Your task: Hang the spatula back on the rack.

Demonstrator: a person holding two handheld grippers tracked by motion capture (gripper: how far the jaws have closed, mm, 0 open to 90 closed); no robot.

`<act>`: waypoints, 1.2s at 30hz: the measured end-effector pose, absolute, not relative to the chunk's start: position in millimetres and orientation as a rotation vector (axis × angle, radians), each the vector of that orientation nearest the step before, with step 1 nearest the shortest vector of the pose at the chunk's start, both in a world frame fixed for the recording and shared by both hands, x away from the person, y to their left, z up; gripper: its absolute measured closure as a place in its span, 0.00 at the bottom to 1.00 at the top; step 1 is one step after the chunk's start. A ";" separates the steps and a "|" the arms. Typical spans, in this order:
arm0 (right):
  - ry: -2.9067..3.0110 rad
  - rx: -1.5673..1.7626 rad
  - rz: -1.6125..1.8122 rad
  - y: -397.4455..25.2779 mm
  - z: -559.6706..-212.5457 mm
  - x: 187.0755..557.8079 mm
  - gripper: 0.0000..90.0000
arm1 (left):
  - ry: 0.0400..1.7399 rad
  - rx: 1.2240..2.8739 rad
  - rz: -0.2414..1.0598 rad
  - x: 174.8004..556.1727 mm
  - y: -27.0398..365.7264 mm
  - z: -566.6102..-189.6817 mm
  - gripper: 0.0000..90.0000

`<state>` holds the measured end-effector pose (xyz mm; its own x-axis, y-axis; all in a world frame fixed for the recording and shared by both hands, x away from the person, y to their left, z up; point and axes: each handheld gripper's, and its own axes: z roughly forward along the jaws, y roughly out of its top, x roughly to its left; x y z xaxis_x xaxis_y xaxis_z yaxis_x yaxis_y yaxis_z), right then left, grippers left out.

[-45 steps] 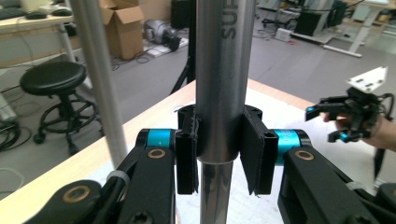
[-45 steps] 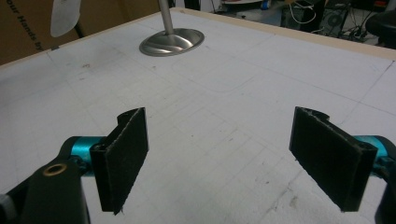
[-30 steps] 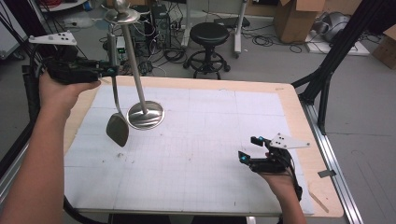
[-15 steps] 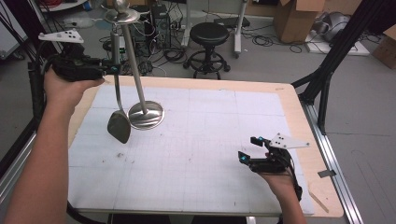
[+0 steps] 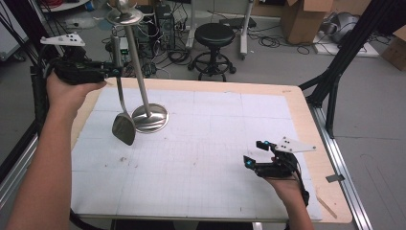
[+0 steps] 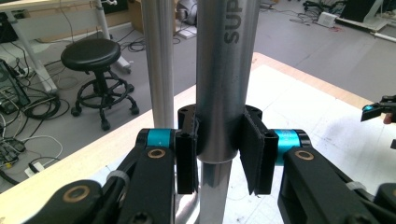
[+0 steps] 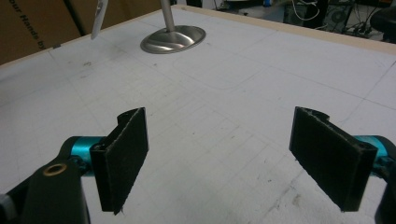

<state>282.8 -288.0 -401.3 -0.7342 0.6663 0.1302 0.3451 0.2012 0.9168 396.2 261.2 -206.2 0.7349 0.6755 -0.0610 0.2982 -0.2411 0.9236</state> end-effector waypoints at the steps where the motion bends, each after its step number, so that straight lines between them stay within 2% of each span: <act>1: 2.185 0.956 1.545 -288.1 -401.2 282.8 0.21 | 0.756 1.835 0.425 396.5 261.1 -206.3 0.77; 7: 2.183 0.957 1.546 -288.1 -401.0 282.3 0.21 | 0.749 1.828 0.400 398.2 260.5 -207.4 0.75; 11: 2.185 0.958 1.545 -287.7 -401.0 282.1 0.21 | 0.744 1.820 0.379 396.4 261.8 -208.0 0.64; 22: 2.185 0.951 1.546 -287.2 -400.7 281.5 0.21 | 0.660 1.809 0.329 379.8 265.9 -227.3 0.50; 36: 2.186 0.945 1.548 -285.7 -400.2 280.4 0.21 | 0.524 1.768 0.275 345.0 256.8 -235.4 0.45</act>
<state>280.4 -285.7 -400.2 -0.7385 0.6623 0.1262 0.3392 0.2032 0.9185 345.0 256.8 -235.4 0.8701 0.4847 -0.0889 0.2026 -0.1874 0.9612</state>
